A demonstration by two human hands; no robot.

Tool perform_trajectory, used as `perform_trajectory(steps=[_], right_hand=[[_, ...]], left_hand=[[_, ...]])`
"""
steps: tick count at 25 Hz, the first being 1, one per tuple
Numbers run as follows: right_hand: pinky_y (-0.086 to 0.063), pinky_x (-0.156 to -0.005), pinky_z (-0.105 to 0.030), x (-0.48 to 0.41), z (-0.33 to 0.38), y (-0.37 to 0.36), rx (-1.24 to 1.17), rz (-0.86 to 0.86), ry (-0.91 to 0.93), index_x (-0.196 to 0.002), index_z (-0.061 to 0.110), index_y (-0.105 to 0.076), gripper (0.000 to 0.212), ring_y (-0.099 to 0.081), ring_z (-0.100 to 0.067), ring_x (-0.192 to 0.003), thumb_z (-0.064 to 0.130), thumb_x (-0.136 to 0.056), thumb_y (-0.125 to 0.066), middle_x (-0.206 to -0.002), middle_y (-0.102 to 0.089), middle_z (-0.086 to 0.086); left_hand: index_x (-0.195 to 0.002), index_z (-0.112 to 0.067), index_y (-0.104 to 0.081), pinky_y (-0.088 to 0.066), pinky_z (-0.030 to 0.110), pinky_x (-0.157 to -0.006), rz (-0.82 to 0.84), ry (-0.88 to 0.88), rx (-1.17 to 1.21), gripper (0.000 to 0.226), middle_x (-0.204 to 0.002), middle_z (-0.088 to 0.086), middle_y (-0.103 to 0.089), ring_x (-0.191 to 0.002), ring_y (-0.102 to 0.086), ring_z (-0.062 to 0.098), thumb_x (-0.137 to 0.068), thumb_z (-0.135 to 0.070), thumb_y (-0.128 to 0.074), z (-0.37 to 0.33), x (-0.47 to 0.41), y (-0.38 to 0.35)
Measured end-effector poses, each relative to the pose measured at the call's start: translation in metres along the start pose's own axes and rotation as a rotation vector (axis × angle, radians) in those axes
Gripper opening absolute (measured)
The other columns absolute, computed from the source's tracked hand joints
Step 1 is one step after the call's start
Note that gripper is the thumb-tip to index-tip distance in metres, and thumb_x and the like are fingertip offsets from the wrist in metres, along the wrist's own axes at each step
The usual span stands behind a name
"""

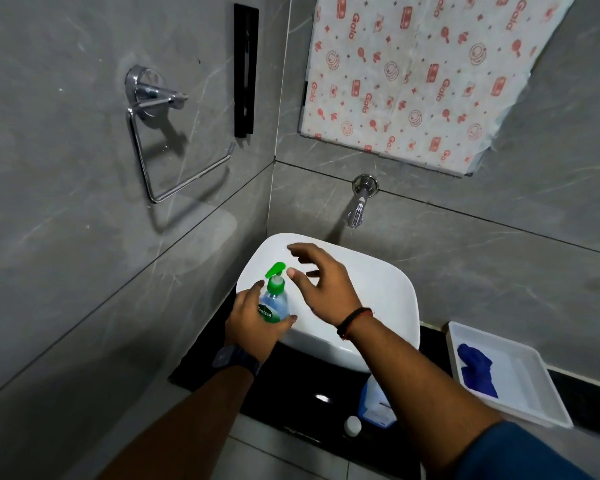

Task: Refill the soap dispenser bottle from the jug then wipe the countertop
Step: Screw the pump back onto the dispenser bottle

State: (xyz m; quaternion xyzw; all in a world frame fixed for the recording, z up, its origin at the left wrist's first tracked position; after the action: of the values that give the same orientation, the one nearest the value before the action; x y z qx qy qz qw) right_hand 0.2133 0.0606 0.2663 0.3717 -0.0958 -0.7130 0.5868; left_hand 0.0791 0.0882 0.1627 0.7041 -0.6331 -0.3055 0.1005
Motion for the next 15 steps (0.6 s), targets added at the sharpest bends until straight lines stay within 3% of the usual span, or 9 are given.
perform_trajectory(steps=[5,8,11,15], right_hand=[[-0.049,-0.088,-0.042,0.065,-0.082,-0.026,0.05,-0.149,-0.243,-0.116,0.02,-0.059,0.032,-0.058,-0.014,-0.104,0.026,-0.085,-0.066,-0.114,-0.063,0.003],[-0.048,-0.089,-0.043,0.098,-0.117,-0.02,0.106,-0.244,-0.3,-0.117,0.018,-0.057,0.034,-0.056,-0.017,-0.108,0.026,-0.085,-0.065,-0.114,-0.062,0.0],[-0.049,-0.089,-0.042,0.119,-0.139,-0.015,0.125,-0.296,-0.336,-0.117,0.018,-0.057,0.033,-0.057,-0.016,-0.108,0.025,-0.085,-0.064,-0.113,-0.063,0.002],[-0.049,-0.09,-0.039,0.145,-0.159,-0.023,0.16,-0.327,-0.358,-0.114,0.014,-0.06,0.031,-0.058,-0.015,-0.105,0.017,-0.083,-0.067,-0.111,-0.064,0.0]], left_hand=[[-0.118,-0.016,-0.053,-0.043,0.029,-0.08,0.034,0.125,0.118,0.079,-0.115,0.01,-0.06,-0.101,-0.058,0.029,-0.05,-0.034,-0.088,0.079,0.01,-0.011],[-0.121,-0.015,-0.052,-0.041,0.029,-0.088,0.063,0.149,0.171,0.079,-0.121,0.01,-0.057,-0.108,-0.054,0.026,-0.052,-0.024,-0.089,0.12,0.013,-0.024],[-0.122,-0.01,-0.052,-0.044,0.037,-0.093,0.078,0.187,0.222,0.082,-0.122,0.014,-0.056,-0.111,-0.053,0.028,-0.05,-0.018,-0.09,0.152,0.016,-0.042],[-0.123,-0.006,-0.051,-0.043,0.041,-0.096,0.101,0.188,0.203,0.087,-0.123,0.016,-0.055,-0.113,-0.052,0.03,-0.047,-0.02,-0.091,0.178,0.027,-0.062]])
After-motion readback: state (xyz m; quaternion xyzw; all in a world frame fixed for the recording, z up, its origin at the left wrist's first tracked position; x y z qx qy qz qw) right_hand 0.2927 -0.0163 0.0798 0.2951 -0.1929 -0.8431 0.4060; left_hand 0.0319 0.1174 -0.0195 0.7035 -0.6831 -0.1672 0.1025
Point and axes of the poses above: each hand's wrist, its own x-axis away from the middle knuckle, its own y-axis out of the back of the hand, z = x × y, the point moved 10 cm from there along -x, towards the middle knuckle
